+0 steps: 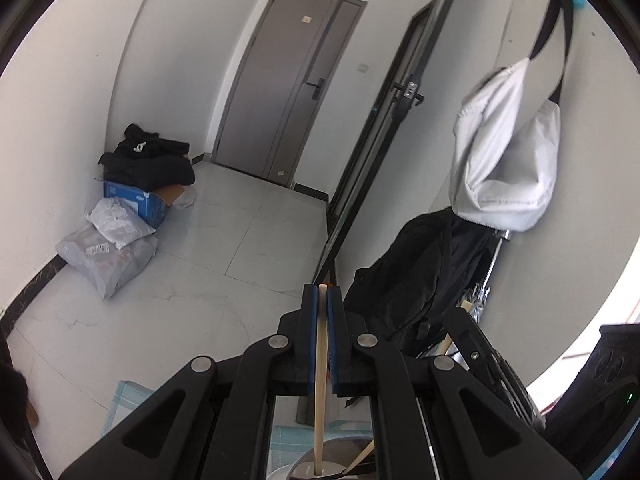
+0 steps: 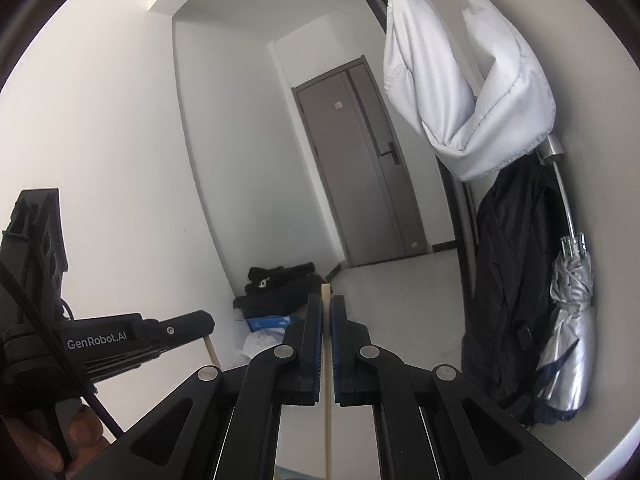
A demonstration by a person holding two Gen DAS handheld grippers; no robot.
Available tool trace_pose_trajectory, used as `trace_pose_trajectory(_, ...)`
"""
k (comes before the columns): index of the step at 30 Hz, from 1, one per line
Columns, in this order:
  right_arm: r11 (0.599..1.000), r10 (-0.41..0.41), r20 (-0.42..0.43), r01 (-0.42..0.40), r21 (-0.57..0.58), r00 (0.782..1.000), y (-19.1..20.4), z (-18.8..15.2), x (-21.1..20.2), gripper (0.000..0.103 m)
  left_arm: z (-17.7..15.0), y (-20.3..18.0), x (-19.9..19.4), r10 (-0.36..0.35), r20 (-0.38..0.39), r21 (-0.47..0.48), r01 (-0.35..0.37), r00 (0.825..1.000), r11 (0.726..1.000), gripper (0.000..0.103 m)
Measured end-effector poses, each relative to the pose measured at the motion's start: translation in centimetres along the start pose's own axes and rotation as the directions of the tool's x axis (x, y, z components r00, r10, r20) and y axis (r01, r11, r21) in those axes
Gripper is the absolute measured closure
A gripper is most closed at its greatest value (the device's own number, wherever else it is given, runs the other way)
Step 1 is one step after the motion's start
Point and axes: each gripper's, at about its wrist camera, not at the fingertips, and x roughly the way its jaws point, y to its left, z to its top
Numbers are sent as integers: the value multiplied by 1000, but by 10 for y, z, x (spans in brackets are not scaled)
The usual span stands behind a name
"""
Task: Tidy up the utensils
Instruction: 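Lower both held chopsticks into the utensil holder and release them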
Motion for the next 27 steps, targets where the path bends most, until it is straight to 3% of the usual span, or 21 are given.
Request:
trace_pose_trajectory(6, 999, 33, -12, -34, -28, 999, 1, -5, -12, 100, -10, -3, 1, -9, -14, 73, 10, 1000, 997, 102)
trace_pose_trajectory(18, 996, 65, -129, -72, -56, 990, 8, -36, -26, 100, -30, -10, -7, -25, -72, 134, 35, 997, 990, 102)
trace_pose_trajectory(25, 995, 59, -226, -77, -71, 972, 12, -48, -28, 97, -42, -3, -1, -44, -158, 92, 59, 986, 994, 100)
trace_pose_trajectory(27, 995, 54, -266, -74, -68, 962, 11, -51, -27, 96, -40, 1, 1, -44, -185, 74, 58, 982, 996, 93)
